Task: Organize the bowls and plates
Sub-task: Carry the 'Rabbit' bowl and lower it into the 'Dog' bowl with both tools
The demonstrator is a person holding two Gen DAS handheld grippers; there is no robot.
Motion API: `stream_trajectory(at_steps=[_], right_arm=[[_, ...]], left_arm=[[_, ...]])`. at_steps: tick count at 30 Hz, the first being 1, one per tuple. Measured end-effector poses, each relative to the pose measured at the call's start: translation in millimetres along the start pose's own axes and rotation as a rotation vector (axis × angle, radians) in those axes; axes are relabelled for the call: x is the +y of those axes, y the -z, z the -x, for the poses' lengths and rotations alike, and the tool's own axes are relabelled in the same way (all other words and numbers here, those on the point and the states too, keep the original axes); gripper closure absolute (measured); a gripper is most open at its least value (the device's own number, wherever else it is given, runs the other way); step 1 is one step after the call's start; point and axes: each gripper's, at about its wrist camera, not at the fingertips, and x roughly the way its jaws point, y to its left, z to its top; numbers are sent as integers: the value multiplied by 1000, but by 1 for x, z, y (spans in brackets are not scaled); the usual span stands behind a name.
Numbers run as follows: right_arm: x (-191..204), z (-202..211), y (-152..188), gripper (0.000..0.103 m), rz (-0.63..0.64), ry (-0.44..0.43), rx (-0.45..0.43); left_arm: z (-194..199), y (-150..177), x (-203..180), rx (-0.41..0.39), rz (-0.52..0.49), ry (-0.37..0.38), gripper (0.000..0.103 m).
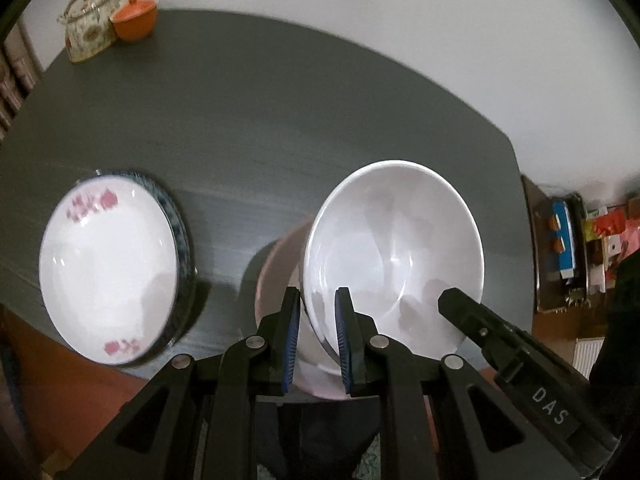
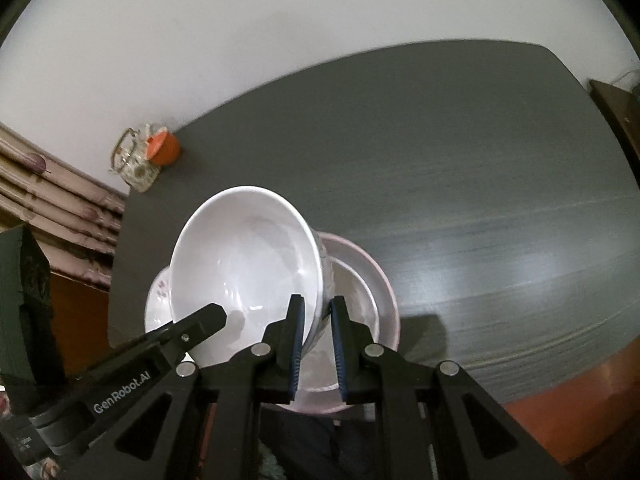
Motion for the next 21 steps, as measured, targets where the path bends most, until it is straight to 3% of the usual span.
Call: stream_trajectory(at_steps=[21], right_arm=[[-22, -28, 16, 89, -17, 21, 80]], left_arm=[[-30, 8, -11, 73, -32, -65, 88]])
